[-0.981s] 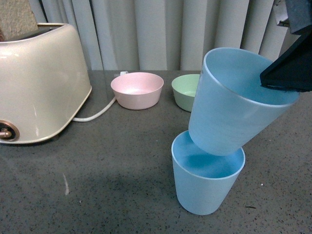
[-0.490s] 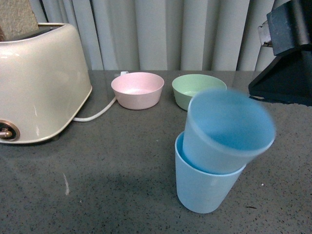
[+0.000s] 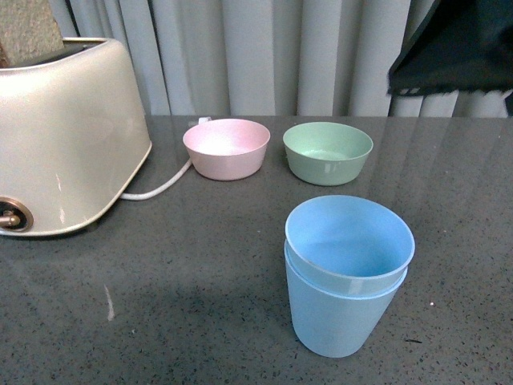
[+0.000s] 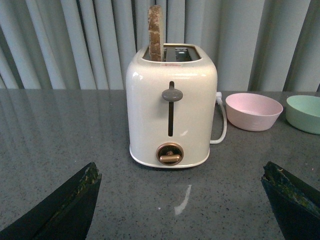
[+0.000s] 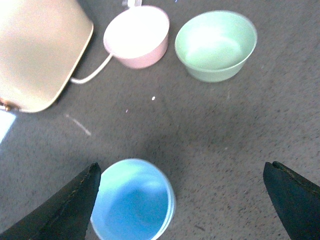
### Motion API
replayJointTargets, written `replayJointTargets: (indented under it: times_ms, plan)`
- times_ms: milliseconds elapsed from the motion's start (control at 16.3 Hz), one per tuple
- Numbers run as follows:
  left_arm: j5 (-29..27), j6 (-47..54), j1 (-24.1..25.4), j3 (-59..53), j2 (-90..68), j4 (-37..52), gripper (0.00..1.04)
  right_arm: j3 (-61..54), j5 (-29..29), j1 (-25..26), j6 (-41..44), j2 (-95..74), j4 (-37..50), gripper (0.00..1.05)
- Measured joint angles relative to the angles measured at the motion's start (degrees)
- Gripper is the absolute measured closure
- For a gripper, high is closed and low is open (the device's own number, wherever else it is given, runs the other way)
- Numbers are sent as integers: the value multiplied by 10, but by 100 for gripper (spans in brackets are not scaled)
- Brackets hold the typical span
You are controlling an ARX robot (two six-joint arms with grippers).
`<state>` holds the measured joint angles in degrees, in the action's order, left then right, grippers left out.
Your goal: Stack blue cups with both arms
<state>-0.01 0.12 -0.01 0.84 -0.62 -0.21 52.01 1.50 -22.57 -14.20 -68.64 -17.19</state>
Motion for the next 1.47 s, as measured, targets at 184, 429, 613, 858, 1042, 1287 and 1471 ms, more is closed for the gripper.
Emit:
replayJointTargets:
  times_ms: [184,429,613,858,1042,1287,1471]
  plan:
    - [0,0,0,0,0,0,7,-25,-21,79,-36,64,40,7]
    - [0,0,0,0,0,0,7,-254,-87,154,90,196,376,41]
    - [0,0,0,0,0,0,7,-356,-23,229,125,336,349,76]
    - [0,0,0,0,0,0,7,-420,-15,226,136,393,358,103]
    - [0,0,0,0,0,0,7,-448,-15,226,137,434,355,103]
    - [0,0,0,0,0,0,7,-478,-15,226,137,480,332,103]
    - [0,0,0,0,0,0,7,-490,-15,226,137,516,311,103]
